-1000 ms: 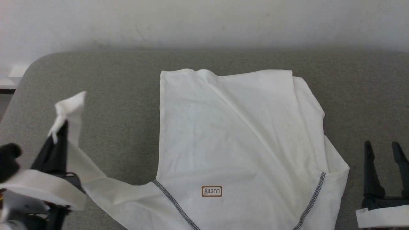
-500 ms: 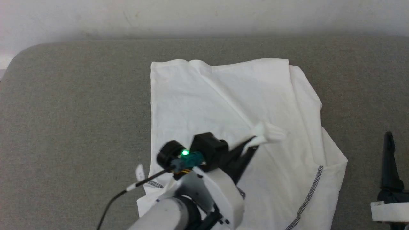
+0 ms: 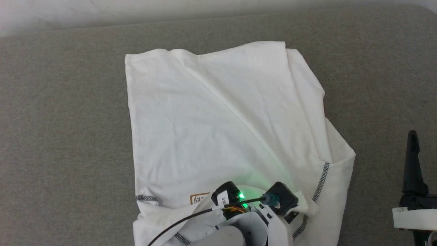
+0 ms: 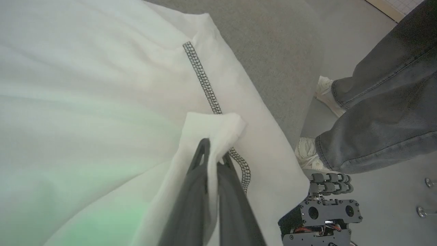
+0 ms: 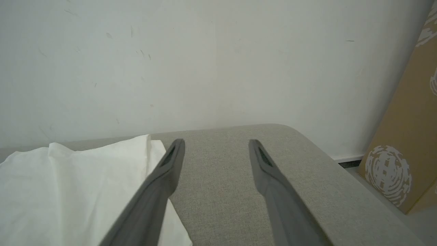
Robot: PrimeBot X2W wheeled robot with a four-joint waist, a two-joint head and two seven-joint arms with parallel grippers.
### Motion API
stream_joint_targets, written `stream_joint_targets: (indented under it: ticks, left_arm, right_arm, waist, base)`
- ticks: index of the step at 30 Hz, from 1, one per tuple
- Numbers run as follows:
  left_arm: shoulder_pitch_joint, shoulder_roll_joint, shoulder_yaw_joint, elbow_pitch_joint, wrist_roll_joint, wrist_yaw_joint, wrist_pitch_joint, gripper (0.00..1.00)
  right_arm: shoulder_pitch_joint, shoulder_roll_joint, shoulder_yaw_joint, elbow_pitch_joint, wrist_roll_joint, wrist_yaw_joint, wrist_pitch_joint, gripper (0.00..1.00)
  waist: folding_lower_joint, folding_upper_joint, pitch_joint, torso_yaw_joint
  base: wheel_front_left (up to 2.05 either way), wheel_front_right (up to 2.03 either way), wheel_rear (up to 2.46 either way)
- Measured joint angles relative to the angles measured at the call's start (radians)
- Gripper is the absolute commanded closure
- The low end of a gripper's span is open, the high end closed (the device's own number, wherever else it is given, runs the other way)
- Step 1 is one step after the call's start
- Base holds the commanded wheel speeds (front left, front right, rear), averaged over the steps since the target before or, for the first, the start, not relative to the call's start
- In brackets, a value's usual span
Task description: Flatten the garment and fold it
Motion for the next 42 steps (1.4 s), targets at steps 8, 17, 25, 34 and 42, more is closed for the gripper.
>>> stream_joint_targets:
  ticks: [8, 17, 25, 34, 42]
  left_arm:
    - [-0.015, -0.027, -0.053, 0.165, -0.026, -0.020, -0.024, 1.00]
    - [-0.033, -0.034, -0.095, 0.183, -0.139, -0.006, -0.078, 0.00]
    - [-0.032, -0.032, -0.058, 0.067, -0.304, 0.017, -0.057, 0.00]
    - [-0.029, 0.098, 0.208, -0.188, -0.333, 0.156, -0.233, 0.00]
    - [0.093, 0.318, 0.473, -0.351, -0.303, 0.259, -0.466, 0.00]
  right_arm:
    - [-0.015, 0.000, 0.021, 0.018, 0.000, 0.000, -0.007, 0.00]
    - [-0.014, 0.000, 0.021, 0.027, -0.010, 0.000, 0.005, 0.00]
    - [0.011, 0.000, 0.018, 0.027, -0.020, 0.000, 0.030, 0.00]
    - [0.031, 0.000, 0.032, 0.015, -0.020, 0.000, 0.048, 0.00]
    - [0.031, 0.000, 0.030, 0.015, -0.016, 0.000, 0.046, 0.00]
  waist:
    - [-0.0002, 0.0000, 0.032, -0.049]
    - [-0.0001, -0.0001, -0.003, -0.039]
    - [-0.0003, 0.0000, -0.079, 0.000]
    - [-0.0003, -0.0001, -0.145, 0.066]
    - [-0.0003, -0.0001, -0.161, 0.096]
  base:
    - [0.00, 0.00, 0.00]
    - [0.00, 0.00, 0.00]
    - [0.00, 0.00, 0.00]
    - [0.00, 0.00, 0.00]
    - [0.00, 0.00, 0.00]
